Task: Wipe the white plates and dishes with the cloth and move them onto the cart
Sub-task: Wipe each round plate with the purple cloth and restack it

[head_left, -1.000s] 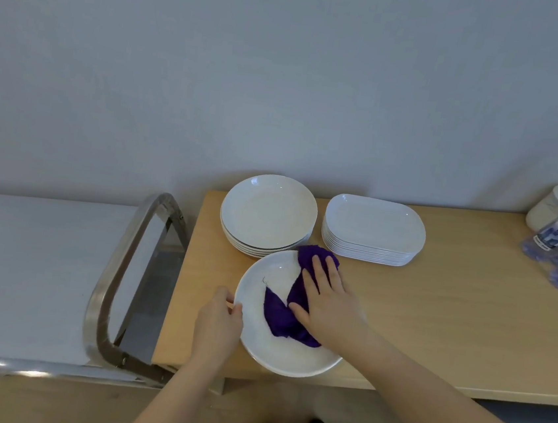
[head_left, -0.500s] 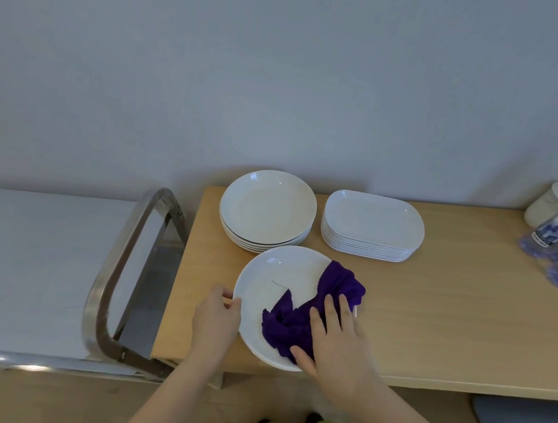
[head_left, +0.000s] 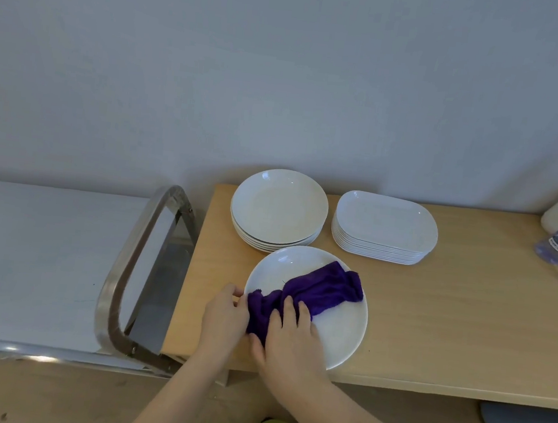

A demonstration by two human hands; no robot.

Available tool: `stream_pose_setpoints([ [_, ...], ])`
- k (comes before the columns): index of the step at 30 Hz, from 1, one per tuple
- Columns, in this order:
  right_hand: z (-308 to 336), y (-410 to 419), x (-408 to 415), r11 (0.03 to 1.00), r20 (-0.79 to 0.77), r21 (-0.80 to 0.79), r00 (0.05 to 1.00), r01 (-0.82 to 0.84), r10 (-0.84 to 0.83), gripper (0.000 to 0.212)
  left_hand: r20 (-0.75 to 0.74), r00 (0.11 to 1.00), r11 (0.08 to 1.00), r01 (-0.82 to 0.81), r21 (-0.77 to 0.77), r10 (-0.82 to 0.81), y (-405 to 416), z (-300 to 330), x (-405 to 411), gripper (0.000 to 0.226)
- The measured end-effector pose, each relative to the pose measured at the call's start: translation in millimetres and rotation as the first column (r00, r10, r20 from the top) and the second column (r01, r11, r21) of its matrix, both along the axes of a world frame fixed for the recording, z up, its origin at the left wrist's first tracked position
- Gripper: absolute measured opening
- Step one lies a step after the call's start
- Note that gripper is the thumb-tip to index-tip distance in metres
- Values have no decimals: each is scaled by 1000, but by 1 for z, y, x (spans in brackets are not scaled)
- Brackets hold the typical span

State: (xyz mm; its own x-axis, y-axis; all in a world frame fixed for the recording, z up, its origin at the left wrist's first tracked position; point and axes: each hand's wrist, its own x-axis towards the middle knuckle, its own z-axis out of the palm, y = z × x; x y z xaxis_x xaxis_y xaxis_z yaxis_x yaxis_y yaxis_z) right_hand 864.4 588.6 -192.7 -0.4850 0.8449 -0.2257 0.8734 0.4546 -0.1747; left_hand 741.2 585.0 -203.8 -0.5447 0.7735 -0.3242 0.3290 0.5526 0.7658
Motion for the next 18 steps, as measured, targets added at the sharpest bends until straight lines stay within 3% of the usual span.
stream_pose_setpoints([
  [4, -2, 5, 21, 994, -97, 2, 990, -107, 107, 53, 4, 1000, 1000, -10, -8, 10, 2, -2, 0, 16],
  [9, 2, 9, 62, 983, -151, -30, 973, -182, 175, 46, -98, 994, 999, 43, 30, -40, 1, -3, 4, 41],
  [14, 9, 27, 100, 981, -131, 135, 979, -137, 155, 41, -164, 983, 994, 95, 44, -87, 0, -6, 5, 41],
  [18, -1, 56, 105, 988, 1, 70, 990, -140, 140, 48, -117, 989, 995, 96, 35, -92, -1, -6, 2, 41],
])
